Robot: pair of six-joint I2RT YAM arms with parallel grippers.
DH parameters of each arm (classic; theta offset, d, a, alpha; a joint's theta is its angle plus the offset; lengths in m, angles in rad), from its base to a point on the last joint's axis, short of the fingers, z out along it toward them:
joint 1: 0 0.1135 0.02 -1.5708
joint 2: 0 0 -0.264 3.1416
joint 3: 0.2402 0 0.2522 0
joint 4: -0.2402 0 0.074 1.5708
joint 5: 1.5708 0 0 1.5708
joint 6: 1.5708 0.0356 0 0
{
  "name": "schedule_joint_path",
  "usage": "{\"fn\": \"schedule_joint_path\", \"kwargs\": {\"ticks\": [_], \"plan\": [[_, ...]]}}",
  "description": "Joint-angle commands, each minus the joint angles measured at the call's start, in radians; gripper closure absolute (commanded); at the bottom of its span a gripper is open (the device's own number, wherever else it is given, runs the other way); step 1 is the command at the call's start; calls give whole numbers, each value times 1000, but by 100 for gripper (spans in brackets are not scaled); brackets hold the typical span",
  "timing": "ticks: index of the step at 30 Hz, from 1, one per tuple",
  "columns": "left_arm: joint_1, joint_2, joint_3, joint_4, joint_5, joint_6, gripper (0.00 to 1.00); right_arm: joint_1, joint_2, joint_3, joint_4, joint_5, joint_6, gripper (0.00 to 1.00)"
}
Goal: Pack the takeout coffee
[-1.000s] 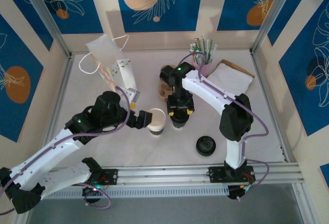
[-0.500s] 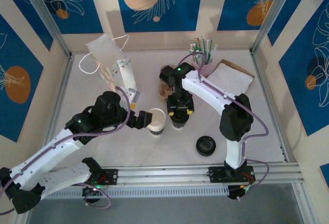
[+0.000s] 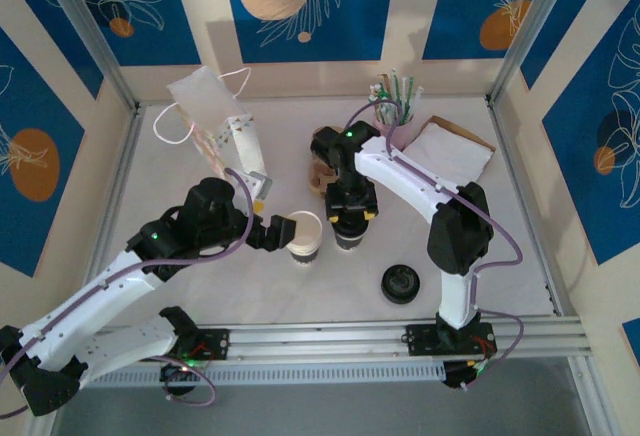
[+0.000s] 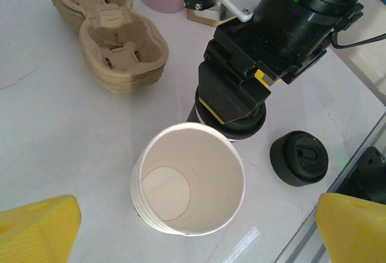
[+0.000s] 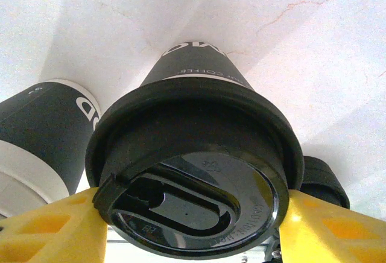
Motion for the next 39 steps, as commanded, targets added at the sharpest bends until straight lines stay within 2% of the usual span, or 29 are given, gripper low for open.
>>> {"fn": "schedule_joint_path", "kwargs": {"ticks": [1,20,39], "plan": [[8,-1,-1,21,10,8,0,-7,-33,-6,-3,4,8,34],[8,4,0,23,11,7,0,-10,-50,37,-50,27,13,34],[8,18,2,28,16,6,0,-13,-40,-66,26,-33,8,34]]}}
